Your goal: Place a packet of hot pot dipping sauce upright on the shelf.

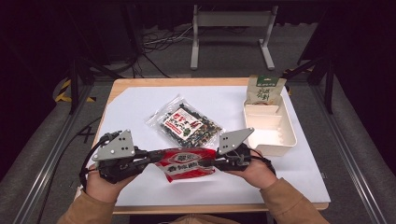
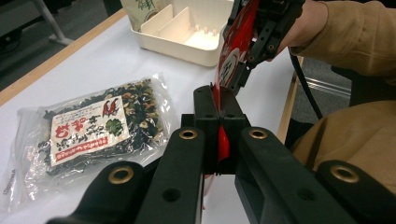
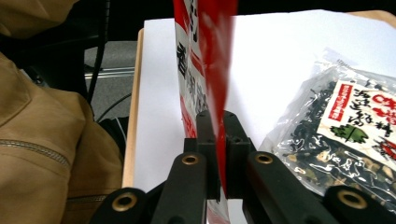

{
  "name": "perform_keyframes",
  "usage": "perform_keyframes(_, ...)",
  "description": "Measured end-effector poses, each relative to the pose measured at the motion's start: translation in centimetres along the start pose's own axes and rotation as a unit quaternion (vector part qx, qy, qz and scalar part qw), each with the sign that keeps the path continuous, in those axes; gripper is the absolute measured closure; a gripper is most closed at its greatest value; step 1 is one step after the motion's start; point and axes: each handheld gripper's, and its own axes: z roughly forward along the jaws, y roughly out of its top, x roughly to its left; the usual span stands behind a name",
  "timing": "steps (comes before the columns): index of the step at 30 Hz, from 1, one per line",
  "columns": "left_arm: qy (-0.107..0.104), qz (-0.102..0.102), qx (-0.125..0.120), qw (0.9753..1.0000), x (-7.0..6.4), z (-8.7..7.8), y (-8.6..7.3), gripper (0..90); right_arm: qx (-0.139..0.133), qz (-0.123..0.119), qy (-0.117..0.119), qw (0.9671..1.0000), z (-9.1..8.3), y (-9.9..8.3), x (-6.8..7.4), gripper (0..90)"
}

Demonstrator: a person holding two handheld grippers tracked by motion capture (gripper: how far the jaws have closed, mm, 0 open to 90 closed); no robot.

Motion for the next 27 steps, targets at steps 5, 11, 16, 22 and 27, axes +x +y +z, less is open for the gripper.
perform_keyframes(5,-0.017,-0.014,-0.014,0.9997,0.3,0.0,-0.3,89.5,-0.002,0.012,0.001,0.9999,-0.4,0.2,0.0,89.0)
perform_keyframes(11,-0.013,-0.022,-0.027,0.9993,0.5,0.0,-0.4,84.0,0.0,0.015,0.008,0.9999,-0.9,0.4,0.1,89.3)
perform_keyframes(16,-0.017,-0.035,-0.042,0.9984,1.2,0.1,-1.0,57.0,-0.006,0.016,0.0,0.9999,-1.8,0.5,0.0,89.4)
perform_keyframes(22,-0.004,-0.046,-0.046,0.9979,2.1,0.2,-2.0,47.4,-0.015,0.021,-0.02,0.9995,-3.7,0.2,-0.5,89.3)
perform_keyframes(27,0.001,-0.056,-0.041,0.9976,2.8,0.5,-2.8,42.0,-0.018,0.019,-0.045,0.9986,-5.2,0.0,-1.0,89.4)
